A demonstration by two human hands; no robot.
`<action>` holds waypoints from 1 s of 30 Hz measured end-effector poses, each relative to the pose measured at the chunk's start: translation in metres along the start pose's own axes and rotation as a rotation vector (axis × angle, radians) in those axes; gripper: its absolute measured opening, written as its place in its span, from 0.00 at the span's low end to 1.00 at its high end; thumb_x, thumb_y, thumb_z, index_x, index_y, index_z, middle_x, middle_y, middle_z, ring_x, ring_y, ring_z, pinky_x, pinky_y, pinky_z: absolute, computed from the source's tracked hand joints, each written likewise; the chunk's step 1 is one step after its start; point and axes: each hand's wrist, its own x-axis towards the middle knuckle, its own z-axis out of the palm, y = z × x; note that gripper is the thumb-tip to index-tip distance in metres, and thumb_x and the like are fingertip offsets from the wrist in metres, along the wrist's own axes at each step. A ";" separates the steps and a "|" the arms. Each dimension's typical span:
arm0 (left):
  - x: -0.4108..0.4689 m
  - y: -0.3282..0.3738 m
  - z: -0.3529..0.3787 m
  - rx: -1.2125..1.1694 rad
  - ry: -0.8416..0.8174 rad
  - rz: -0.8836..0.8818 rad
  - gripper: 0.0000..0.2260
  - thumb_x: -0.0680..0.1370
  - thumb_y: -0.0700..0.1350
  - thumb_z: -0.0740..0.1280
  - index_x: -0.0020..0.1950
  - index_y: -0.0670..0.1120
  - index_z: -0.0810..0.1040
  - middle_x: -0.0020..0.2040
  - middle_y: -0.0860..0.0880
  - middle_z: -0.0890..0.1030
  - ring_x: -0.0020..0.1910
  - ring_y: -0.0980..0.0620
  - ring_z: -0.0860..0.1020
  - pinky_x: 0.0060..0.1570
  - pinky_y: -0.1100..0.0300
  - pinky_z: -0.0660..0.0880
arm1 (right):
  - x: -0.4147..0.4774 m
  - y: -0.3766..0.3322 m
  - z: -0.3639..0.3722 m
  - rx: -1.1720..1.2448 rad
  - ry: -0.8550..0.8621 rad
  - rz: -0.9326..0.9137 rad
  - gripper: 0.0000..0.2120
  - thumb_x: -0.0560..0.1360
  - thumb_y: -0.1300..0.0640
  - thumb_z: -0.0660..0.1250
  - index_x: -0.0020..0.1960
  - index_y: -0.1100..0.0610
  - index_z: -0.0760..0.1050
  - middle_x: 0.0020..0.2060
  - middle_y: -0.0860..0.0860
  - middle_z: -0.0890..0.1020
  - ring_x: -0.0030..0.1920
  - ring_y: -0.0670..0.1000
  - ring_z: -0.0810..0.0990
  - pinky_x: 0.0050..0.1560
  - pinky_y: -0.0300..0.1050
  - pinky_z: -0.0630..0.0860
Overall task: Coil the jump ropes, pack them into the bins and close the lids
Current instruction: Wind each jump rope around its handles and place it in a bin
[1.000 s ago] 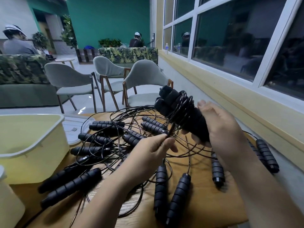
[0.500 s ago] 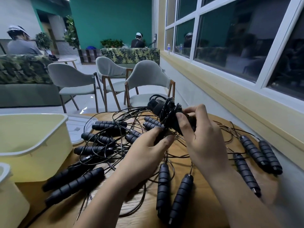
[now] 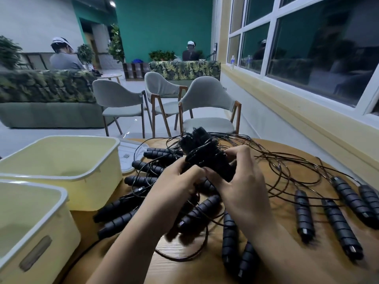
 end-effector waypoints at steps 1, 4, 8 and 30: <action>-0.004 0.002 -0.003 -0.008 0.004 -0.016 0.06 0.78 0.45 0.73 0.54 0.48 0.85 0.46 0.46 0.87 0.41 0.53 0.82 0.40 0.61 0.75 | -0.001 -0.003 0.004 -0.007 0.008 -0.025 0.23 0.76 0.47 0.79 0.61 0.54 0.72 0.53 0.47 0.78 0.48 0.40 0.73 0.45 0.31 0.71; -0.014 0.007 -0.011 -0.023 0.041 -0.024 0.15 0.79 0.55 0.73 0.60 0.47 0.84 0.49 0.53 0.89 0.47 0.61 0.85 0.50 0.63 0.77 | -0.006 -0.016 0.021 -0.060 0.036 -0.134 0.22 0.75 0.50 0.78 0.59 0.57 0.72 0.54 0.50 0.77 0.46 0.45 0.74 0.41 0.34 0.71; -0.021 0.016 -0.025 -0.036 0.188 -0.068 0.32 0.68 0.72 0.73 0.59 0.50 0.84 0.48 0.53 0.89 0.50 0.56 0.86 0.54 0.54 0.75 | -0.015 -0.038 0.043 -0.088 0.071 -0.251 0.20 0.79 0.49 0.76 0.60 0.57 0.68 0.53 0.53 0.74 0.45 0.53 0.78 0.36 0.47 0.79; -0.101 0.075 -0.202 0.167 0.280 -0.046 0.13 0.85 0.49 0.68 0.61 0.41 0.83 0.59 0.41 0.87 0.61 0.44 0.84 0.63 0.54 0.79 | -0.055 -0.134 0.112 0.372 -0.589 -0.402 0.38 0.81 0.57 0.73 0.86 0.46 0.61 0.79 0.37 0.67 0.70 0.44 0.77 0.64 0.49 0.81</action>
